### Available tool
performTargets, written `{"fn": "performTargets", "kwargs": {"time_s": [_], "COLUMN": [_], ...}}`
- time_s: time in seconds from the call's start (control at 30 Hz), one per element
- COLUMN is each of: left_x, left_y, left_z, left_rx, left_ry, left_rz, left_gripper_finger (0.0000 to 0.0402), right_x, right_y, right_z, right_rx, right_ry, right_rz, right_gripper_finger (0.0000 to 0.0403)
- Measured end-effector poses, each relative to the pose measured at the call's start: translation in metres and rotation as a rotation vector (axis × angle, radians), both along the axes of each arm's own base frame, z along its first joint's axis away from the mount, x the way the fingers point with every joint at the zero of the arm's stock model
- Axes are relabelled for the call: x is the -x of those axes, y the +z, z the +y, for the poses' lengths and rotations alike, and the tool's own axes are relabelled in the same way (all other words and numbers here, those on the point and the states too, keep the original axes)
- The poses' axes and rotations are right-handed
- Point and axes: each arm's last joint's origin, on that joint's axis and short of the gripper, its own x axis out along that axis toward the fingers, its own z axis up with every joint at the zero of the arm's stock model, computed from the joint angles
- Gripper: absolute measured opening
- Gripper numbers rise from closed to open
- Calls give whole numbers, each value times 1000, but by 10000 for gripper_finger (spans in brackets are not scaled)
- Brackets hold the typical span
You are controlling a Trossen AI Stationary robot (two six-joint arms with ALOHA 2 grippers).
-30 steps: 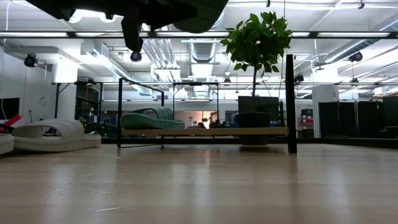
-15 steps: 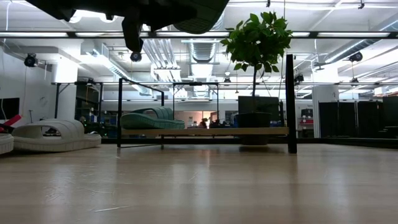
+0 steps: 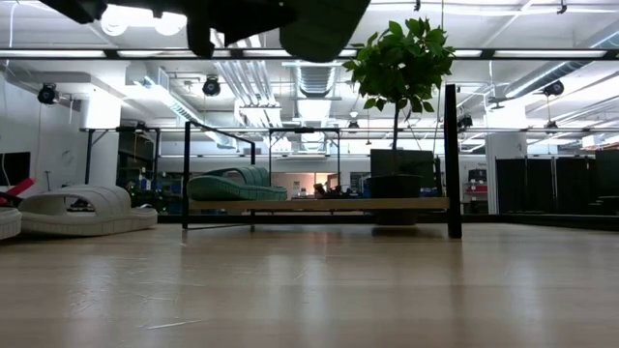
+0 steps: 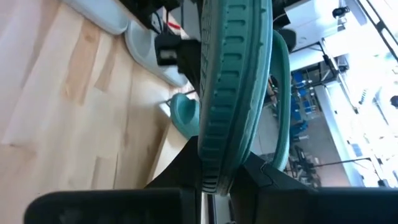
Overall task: Pick and place slides into the shelf
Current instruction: Put the green slipper on the shelf
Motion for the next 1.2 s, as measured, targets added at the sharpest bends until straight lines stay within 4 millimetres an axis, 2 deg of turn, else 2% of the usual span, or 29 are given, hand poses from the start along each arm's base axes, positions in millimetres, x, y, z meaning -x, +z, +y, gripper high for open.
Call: {"fn": "performTargets", "kwargs": {"time_s": [0.13,0.43,0.77,1.03,1.2], "left_x": [6,20,26,11,-5], "left_y": [3,1,1,-4,-1], "left_z": [-14,-46,-58,-64,-63], "left_rx": [5,4,-2,-75,-117], "left_ry": [-45,-45,-55,-27,19], "left_rz": [-12,-4,-1,16,26], "left_gripper_finger": [285,287,288,288,288], "right_x": [-3,-12,-28,-38,-42], "right_y": [-7,-31,-52,-58,-57], "right_z": [-6,-28,-62,-78,-78], "right_rx": [25,98,137,149,148], "right_ry": [-26,-99,-215,-254,-247], "right_rz": [4,50,66,86,86], "right_gripper_finger": [38,38,38,38,38]}}
